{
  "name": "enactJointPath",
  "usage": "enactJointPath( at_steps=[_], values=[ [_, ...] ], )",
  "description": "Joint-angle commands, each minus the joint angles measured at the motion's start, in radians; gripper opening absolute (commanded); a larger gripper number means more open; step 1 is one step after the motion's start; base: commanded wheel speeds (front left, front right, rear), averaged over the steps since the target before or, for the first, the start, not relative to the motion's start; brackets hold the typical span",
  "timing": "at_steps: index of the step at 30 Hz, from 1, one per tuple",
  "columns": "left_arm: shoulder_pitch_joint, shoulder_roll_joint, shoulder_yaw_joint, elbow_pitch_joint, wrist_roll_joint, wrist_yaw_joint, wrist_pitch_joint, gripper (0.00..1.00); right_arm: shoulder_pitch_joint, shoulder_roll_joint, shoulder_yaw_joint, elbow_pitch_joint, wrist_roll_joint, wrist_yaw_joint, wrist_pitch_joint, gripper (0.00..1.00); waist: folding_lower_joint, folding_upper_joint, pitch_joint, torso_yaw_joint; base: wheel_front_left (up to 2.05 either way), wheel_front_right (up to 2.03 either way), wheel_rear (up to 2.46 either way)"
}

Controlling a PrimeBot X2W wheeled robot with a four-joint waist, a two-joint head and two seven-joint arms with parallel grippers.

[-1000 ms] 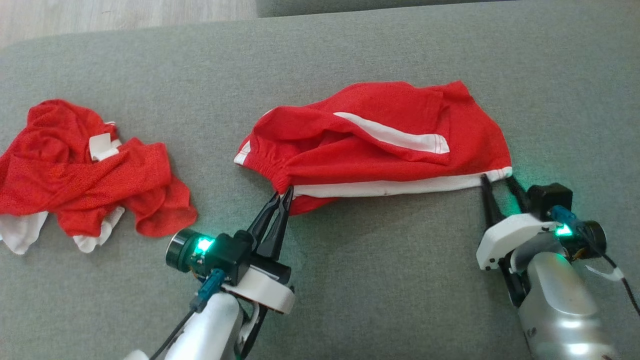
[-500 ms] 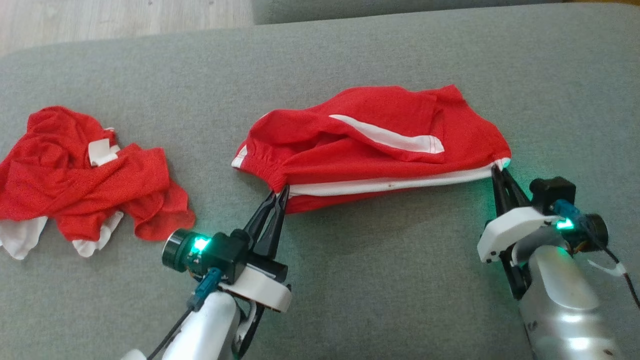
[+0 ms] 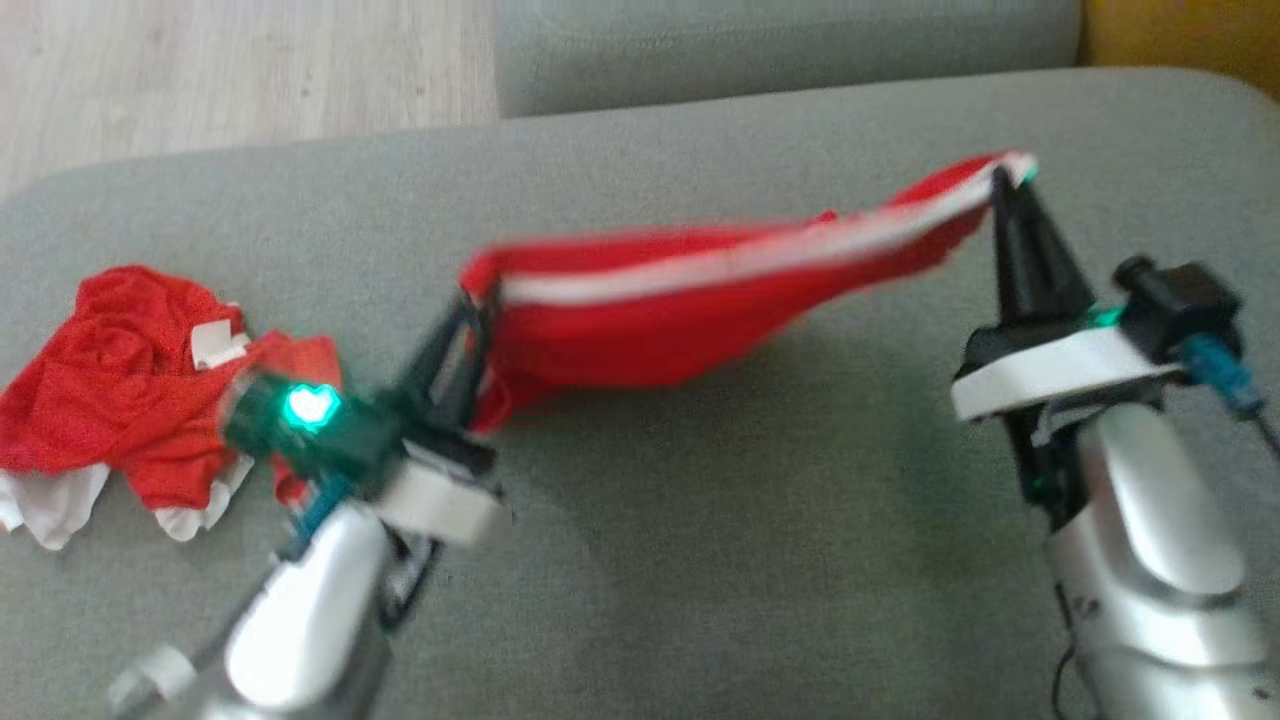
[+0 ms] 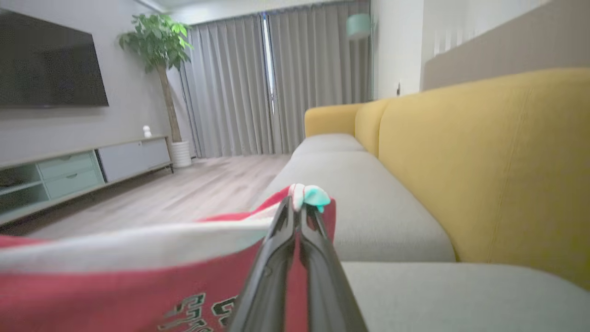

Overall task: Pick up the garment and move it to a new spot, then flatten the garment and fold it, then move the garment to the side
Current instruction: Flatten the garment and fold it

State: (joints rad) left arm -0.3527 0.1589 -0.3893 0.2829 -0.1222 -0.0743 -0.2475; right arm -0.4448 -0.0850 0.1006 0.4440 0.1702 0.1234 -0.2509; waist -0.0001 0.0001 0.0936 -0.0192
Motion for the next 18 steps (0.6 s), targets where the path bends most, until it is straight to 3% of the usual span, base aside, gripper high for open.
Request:
enactJointPath(
  at_steps=[1,10,18],
  values=[
    [-0.097,0.033,0.046,-0.048,0.003,-0.009,0.003,0.00,-0.053,-0.013,0.024,-0.058,0.012,0.007,-0.009,0.00,0.0001,-0.0001,-0.021,-0.004,0.00,0.00,0.00],
    [-0.340,0.134,0.082,-0.112,-0.040,-0.043,0.113,0.00,-0.163,-0.032,0.000,-0.245,-0.025,0.007,0.090,0.00,0.0001,-0.0001,-0.110,-0.028,0.00,0.00,0.00],
    [-0.304,0.187,0.106,-0.270,-0.083,-0.035,0.187,0.00,-0.089,-0.016,-0.029,-0.442,-0.074,0.007,0.176,0.00,0.0001,-0.0001,-0.143,-0.058,0.00,0.00,0.00]
  ],
)
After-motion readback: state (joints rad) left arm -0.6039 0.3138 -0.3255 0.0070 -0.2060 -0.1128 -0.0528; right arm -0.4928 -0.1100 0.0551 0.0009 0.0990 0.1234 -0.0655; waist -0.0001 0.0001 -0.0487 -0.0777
